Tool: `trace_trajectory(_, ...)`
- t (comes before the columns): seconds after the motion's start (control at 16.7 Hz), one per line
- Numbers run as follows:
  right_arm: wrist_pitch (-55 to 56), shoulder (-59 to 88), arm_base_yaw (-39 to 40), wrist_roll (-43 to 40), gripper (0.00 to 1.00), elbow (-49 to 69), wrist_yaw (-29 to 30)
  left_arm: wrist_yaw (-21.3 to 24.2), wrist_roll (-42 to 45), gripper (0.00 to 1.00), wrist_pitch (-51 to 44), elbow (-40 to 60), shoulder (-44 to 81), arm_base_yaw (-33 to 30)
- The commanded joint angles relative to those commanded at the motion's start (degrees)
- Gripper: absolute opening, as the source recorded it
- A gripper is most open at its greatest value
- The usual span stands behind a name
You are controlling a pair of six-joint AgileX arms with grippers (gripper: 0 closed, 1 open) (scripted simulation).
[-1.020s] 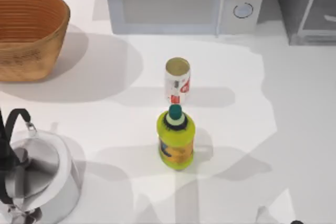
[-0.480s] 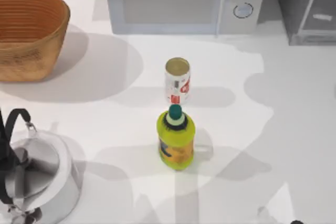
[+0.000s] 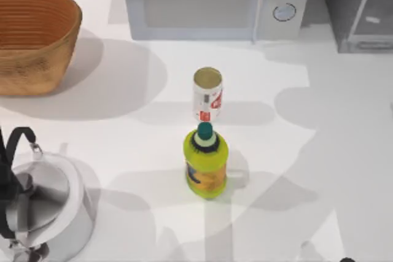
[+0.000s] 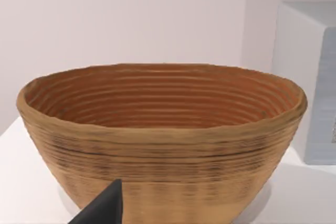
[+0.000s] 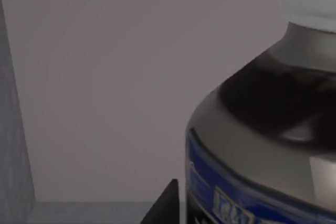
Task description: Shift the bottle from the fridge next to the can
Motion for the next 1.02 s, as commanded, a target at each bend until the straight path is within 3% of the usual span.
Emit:
trace_trajectory(0.66, 10.2, -21.3, -4.3, 0.1, 0.0, -32.6, -4.7, 0.0, 0.0, 1.0, 0.0, 0.0, 0.0, 0.0)
trace_trajectory(1.02, 11.2, -23.2, -4.5, 0.2, 0.0, -35.0, -5.2, 0.0, 0.0, 1.0, 0.0, 0.0, 0.0, 0.0)
